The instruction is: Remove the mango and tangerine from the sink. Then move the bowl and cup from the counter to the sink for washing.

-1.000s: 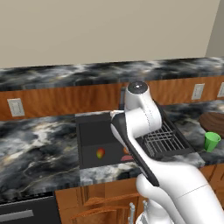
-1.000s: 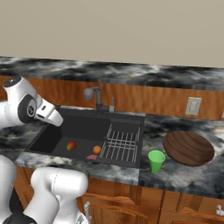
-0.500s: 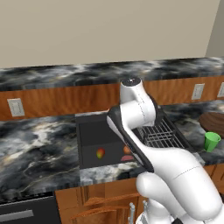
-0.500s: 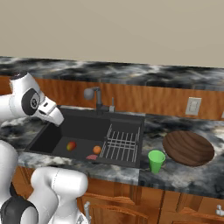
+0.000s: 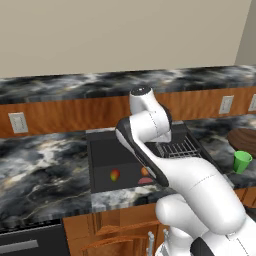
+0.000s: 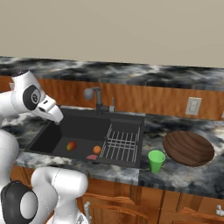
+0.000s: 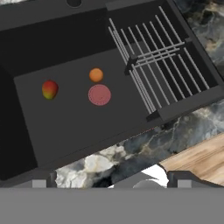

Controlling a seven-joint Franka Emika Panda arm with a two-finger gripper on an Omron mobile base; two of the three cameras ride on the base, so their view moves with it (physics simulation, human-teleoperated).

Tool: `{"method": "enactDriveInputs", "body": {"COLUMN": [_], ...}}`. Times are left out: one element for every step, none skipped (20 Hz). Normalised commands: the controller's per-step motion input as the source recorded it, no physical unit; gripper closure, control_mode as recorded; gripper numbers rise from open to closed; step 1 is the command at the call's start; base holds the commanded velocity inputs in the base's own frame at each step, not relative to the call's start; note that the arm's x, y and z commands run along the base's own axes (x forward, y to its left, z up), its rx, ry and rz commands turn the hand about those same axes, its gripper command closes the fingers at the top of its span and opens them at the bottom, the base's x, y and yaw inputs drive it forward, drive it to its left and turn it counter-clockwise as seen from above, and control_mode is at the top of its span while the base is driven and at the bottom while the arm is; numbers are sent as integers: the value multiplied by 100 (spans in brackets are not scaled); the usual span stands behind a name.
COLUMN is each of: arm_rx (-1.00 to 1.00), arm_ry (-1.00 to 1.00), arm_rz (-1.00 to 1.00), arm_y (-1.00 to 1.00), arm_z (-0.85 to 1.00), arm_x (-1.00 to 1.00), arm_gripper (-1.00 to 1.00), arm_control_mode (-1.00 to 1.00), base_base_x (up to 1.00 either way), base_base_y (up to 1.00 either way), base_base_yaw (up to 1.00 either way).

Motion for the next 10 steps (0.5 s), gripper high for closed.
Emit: {"method": "enactDriveInputs", "body": {"arm_rx": [-5,-5,-5,-4,-3,-1,0,0,0,0], "arm_ry": [0,0,0,0,0,0,0,0,0,0], "arm_rz": [-4,-4,-4,-4,-4,-2,0,0,0,0], "arm_y": [7,6,5,3,1,0,0,0,0,-1], "arm_z": [-16,-16,-15,-14,-13,-11,-7,-6,-7,-7], "arm_x": [13,12,12,13,12,13,9,5,3,3], "arm_gripper": [-100,-100,-100,-100,-100,-100,-100,-100,-100,-100], "arm_control_mode": [-100,-100,-100,-100,-100,-100,-100,-100,-100,-100], "base_base_x": [0,0,0,0,0,0,0,0,0,0], "base_base_y": [0,0,0,0,0,0,0,0,0,0], "base_base_yaw": [0,0,0,0,0,0,0,0,0,0]}}
